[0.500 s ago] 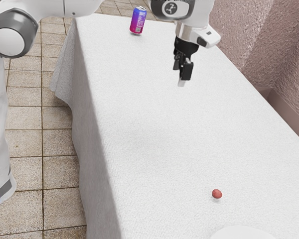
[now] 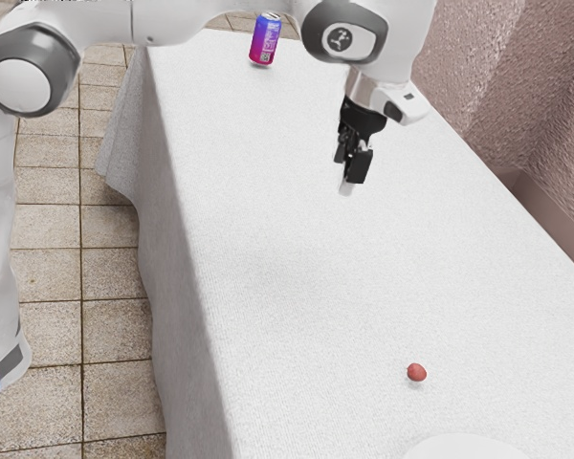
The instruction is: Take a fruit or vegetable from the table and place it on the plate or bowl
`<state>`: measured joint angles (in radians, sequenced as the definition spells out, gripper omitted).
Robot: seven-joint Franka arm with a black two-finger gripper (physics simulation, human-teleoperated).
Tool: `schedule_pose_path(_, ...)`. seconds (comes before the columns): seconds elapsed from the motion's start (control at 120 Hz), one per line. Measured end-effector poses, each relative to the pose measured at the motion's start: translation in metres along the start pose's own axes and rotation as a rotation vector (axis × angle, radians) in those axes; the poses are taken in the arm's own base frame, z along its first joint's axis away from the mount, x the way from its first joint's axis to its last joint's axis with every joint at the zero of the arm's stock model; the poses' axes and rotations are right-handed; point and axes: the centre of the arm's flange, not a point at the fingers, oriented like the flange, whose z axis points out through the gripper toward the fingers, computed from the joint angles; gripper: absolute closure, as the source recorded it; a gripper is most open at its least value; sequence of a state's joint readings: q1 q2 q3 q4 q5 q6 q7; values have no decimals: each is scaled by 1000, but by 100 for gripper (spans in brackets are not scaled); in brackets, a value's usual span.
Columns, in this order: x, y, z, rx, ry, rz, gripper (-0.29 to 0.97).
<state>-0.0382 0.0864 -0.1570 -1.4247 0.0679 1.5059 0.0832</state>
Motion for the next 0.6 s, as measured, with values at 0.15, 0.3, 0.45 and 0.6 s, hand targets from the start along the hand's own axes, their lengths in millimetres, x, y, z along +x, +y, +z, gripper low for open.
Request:
schedule_pose_path(0.15,16,74,13,-8,4,134,0)
schedule_pose_path(0.3,30,133,31,-17,19,241,0)
schedule_pose_path(0.45,40,181,47,-29,48,329,0)
schedule_pose_path(0.6,54,184,61,-35,80,342,0)
